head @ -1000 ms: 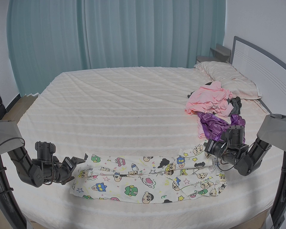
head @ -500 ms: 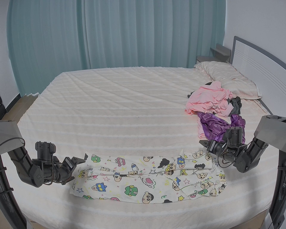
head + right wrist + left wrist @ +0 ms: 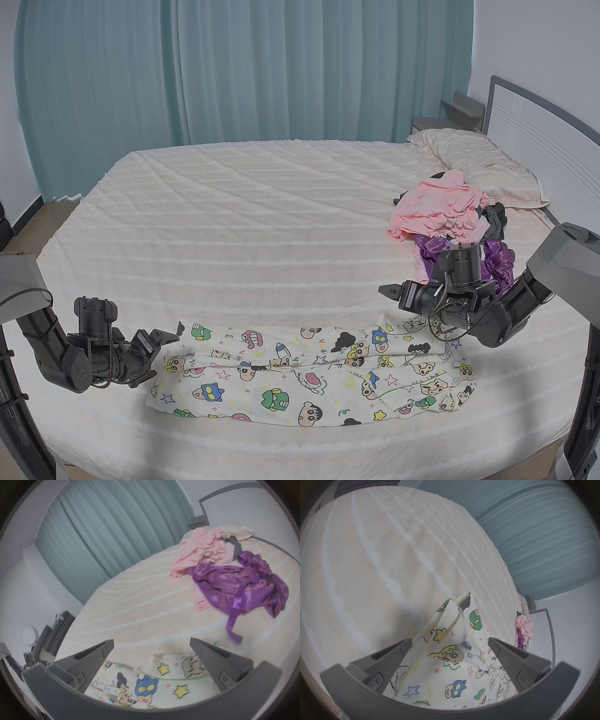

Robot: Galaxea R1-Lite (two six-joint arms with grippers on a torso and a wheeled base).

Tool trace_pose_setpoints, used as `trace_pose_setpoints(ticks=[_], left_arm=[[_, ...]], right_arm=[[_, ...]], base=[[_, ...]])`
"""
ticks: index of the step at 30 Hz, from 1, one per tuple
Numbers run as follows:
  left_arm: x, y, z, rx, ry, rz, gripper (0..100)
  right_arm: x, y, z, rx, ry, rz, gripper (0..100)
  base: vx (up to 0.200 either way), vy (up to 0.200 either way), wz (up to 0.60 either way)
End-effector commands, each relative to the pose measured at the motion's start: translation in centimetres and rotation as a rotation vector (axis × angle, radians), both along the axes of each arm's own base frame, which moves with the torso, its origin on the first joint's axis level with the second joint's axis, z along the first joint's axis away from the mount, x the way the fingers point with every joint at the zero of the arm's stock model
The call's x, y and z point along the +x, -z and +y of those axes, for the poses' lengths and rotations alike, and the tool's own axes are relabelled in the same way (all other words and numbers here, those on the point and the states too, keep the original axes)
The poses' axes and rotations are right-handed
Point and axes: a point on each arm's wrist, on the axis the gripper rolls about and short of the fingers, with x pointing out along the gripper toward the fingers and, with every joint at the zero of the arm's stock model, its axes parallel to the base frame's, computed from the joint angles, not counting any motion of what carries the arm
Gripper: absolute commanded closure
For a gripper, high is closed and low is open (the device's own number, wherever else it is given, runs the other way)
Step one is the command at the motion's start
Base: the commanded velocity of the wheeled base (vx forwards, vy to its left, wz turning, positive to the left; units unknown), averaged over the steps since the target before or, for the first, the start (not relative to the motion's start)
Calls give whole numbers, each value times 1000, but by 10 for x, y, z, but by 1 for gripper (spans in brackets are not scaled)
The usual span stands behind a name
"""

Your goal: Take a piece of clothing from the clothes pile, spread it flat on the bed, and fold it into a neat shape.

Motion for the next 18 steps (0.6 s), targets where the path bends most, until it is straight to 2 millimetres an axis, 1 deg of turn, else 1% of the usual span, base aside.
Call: trace_pose_setpoints(ticks=[1, 3, 7, 16, 18], left_arm=[[0, 1, 0, 0, 0, 2, 0], [0, 1, 0, 0, 0, 2, 0], [0, 1, 0, 0, 0, 2, 0], [0, 0, 0, 0, 0, 1, 0], [0, 0, 0, 0, 0, 1, 0]], right_arm=[[2, 17, 24, -22, -55, 48, 0], [5, 31, 32, -49, -79, 80, 0], [13, 48, 37, -100, -72, 86, 0], [15, 55, 38, -119, -62, 92, 0], [15, 59, 38, -124, -65, 99, 0]], base=[[0, 0, 0], [0, 0, 0], [0, 0, 0], [0, 0, 0], [0, 0, 0]])
